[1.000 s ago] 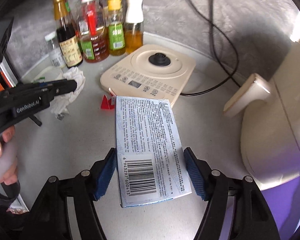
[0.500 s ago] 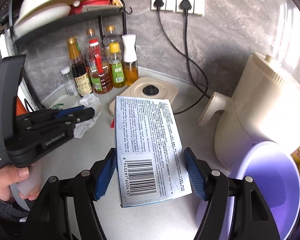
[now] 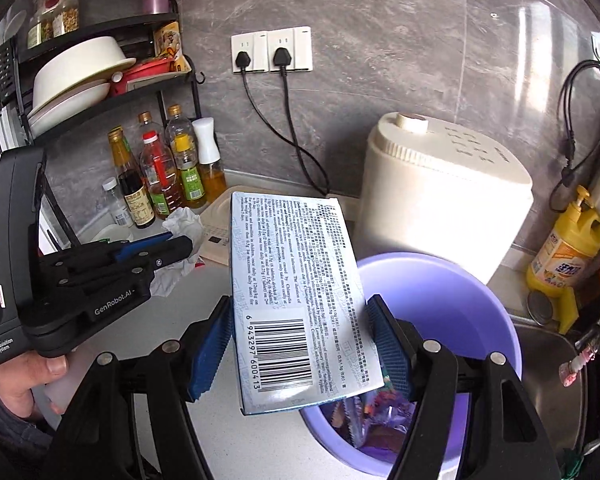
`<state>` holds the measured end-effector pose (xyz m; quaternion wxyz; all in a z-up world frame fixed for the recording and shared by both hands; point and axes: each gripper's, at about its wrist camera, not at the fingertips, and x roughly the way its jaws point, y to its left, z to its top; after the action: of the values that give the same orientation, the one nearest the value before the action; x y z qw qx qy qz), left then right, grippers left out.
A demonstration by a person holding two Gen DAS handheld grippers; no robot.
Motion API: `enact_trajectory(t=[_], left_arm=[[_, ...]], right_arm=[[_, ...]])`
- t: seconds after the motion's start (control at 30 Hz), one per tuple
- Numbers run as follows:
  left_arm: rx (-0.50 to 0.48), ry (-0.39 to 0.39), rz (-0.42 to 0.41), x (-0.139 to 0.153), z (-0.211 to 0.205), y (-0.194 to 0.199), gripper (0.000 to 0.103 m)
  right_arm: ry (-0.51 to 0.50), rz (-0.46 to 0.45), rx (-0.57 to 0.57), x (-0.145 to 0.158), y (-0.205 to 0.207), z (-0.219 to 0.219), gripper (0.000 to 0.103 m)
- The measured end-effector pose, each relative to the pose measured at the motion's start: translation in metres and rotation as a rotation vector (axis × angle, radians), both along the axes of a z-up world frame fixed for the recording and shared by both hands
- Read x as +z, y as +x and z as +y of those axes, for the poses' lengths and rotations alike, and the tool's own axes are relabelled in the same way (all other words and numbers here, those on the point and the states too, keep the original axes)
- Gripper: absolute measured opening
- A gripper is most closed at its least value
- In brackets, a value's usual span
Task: Collect trash
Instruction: 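Carry the tissue and box over the purple bucket and open both tools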
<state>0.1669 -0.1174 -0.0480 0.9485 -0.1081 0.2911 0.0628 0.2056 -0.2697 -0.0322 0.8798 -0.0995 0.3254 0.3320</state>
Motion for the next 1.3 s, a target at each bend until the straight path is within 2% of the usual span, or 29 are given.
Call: enact_trajectory(t=[0.37,0.4,0.47,0.5,0.83,1.07,1.1,1.13,1.17,1.2,1.3], left_arm=[[-0.081,0.011,-0.017,0.009,-0.057,0.018,0.018],[-0.087,0.014,-0.020,0.010,-0.062,0.020,0.018],[-0.102,0.018,-0.018,0.012,-0.072,0.024,0.018],[-0.110,0.020,-0.015,0.012,-0.077,0.026,0.018],[-0.183,0.037,-0.022,0.018,-0.122,0.041,0.018],[-0.257,0.030,0.002,0.010,-0.153,0.052,0.021],[-0.261,0.028,0.002,0.010,-0.156,0.053,0.033],[-0.256,0.029,0.003,0.010,-0.157,0.053,0.060],[-0.241,0.033,-0.006,0.011,-0.156,0.051,0.072],[-0.227,0.037,-0.026,0.013,-0.154,0.046,0.081],[-0.208,0.057,-0.038,0.017,-0.142,0.038,0.091]], right_arm=[[-0.019,0.003,-0.112,-0.012,0.015,-0.058,0.070],[-0.017,0.006,-0.113,-0.014,0.016,-0.061,0.079],[-0.007,-0.005,-0.129,-0.015,0.015,-0.073,0.087],[-0.002,-0.013,-0.138,-0.015,0.014,-0.078,0.089],[0.062,0.013,-0.234,-0.018,0.016,-0.139,0.094],[0.072,0.013,-0.291,-0.020,0.006,-0.174,0.095],[0.072,0.017,-0.299,-0.021,0.006,-0.178,0.095],[0.073,0.022,-0.307,-0.023,0.005,-0.182,0.095],[0.075,0.028,-0.314,-0.023,0.006,-0.185,0.095],[0.077,0.032,-0.320,-0.024,0.006,-0.187,0.095],[0.087,0.036,-0.321,-0.023,0.006,-0.188,0.095]])
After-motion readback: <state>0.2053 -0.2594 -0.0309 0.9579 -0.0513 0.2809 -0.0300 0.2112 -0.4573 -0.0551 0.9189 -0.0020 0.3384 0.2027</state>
